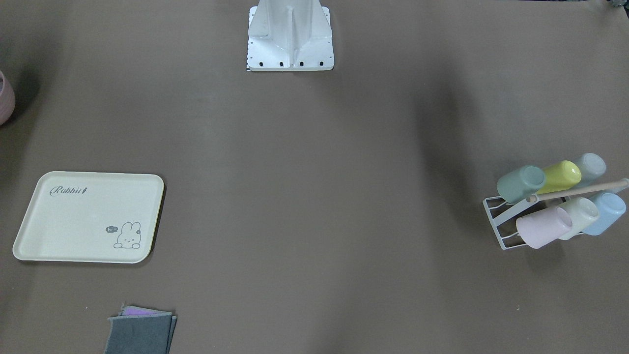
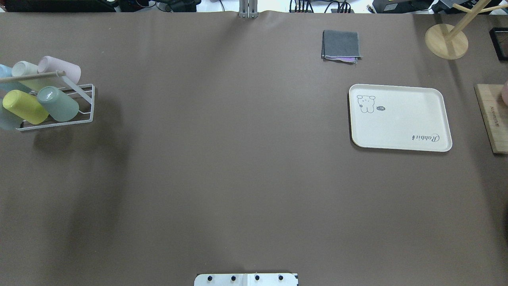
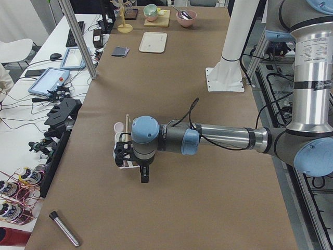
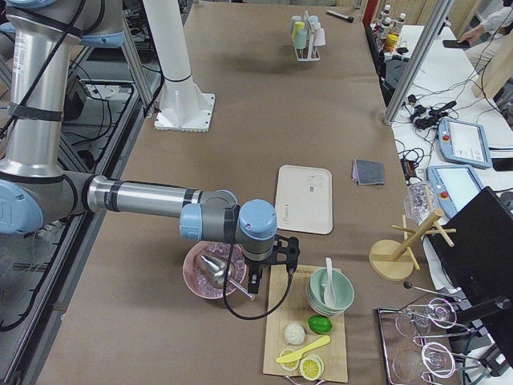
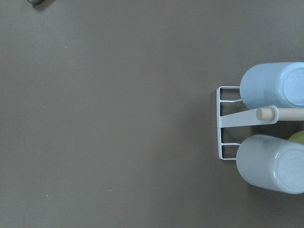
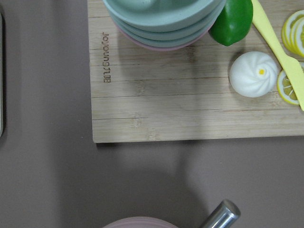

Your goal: Pick up and place green cup on tray

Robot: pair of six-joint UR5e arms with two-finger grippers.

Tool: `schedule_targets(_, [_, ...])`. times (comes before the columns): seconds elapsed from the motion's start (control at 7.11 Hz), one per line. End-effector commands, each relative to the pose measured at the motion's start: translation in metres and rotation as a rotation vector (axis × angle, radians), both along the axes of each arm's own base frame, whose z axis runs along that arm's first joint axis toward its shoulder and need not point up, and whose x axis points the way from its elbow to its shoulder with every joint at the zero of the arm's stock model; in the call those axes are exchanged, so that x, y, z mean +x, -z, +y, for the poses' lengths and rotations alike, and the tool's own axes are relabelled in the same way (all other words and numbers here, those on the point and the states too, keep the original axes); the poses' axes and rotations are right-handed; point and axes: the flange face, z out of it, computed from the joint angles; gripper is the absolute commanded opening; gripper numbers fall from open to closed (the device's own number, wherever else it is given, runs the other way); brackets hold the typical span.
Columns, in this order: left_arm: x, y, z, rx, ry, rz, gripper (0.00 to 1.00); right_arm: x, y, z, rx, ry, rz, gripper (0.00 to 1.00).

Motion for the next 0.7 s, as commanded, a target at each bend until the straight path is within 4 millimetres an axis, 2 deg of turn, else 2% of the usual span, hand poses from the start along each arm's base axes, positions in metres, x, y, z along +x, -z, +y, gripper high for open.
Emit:
schedule_targets(0.0, [0.001, 0.006, -0.001, 0.013, -0.002, -0.002, 0.98, 0.000, 0.002, 0.001, -0.001, 0.000, -0.002, 0.99])
schedule_targets(0.14, [0.001, 0.006, -0.001, 0.015, -0.002, -0.002, 0.98, -0.001, 0.004, -0.001, 0.004, 0.000, -0.002, 0.99])
schedule_targets(0.28, [0.001, 0.006, -0.002, 0.015, -0.004, -0.002, 0.98, -0.018, 0.016, -0.006, 0.021, 0.036, 0.004, 0.99])
schedule_targets(0.56, [0.000, 0.006, -0.002, 0.016, -0.001, -0.008, 0.98, -0.060, 0.049, -0.044, -0.041, -0.017, 0.002, 0.93])
